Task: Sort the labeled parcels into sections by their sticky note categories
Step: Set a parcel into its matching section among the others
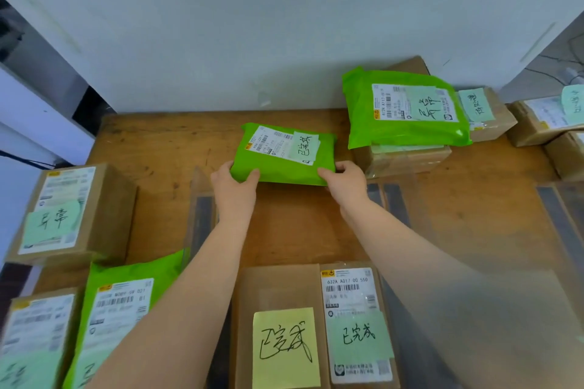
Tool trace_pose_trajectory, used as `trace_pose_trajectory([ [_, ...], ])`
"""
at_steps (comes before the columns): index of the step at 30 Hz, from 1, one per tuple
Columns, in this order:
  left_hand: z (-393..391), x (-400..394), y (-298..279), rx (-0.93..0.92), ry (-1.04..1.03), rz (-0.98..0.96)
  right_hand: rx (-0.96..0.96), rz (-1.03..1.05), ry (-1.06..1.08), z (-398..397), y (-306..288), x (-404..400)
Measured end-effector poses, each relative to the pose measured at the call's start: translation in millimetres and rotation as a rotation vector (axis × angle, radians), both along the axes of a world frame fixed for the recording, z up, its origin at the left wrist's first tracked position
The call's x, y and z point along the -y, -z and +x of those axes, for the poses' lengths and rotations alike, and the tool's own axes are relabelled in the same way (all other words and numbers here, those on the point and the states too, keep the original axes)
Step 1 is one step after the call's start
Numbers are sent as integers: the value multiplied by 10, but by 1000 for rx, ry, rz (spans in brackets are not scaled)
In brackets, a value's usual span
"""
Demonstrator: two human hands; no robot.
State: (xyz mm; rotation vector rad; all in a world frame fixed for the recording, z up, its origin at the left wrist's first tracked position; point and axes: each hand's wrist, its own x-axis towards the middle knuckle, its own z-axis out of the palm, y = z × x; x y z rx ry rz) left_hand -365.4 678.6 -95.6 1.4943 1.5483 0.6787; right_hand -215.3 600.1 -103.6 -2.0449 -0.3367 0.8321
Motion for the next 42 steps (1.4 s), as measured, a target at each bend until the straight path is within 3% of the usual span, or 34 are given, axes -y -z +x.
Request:
trace_pose_trajectory([
  [2,-56,103,-116,60,-58,9,-77,70,47,-76,-75,60],
  [6,-147,341,-365,361,-203,-32,-168,201,78,-243,-355,281],
  [15,-196,1157,-1187,808,-223,-18,-332,466,8,-680,-1016,1048],
  [23,-293,1958,-1461,732,-88,73,-277,590,-41,-1081,-1382,1655],
  [29,-584,2013,-1587,715,36,77,-292,743,128,-927,-1610,1979],
  [35,-801,2054,-1591,690,144,-2,8,593,-29,-802,-1763,2104],
  [42,-919,1999,-1593,602,197,23,34,492,-157,-884,-1649,1966],
])
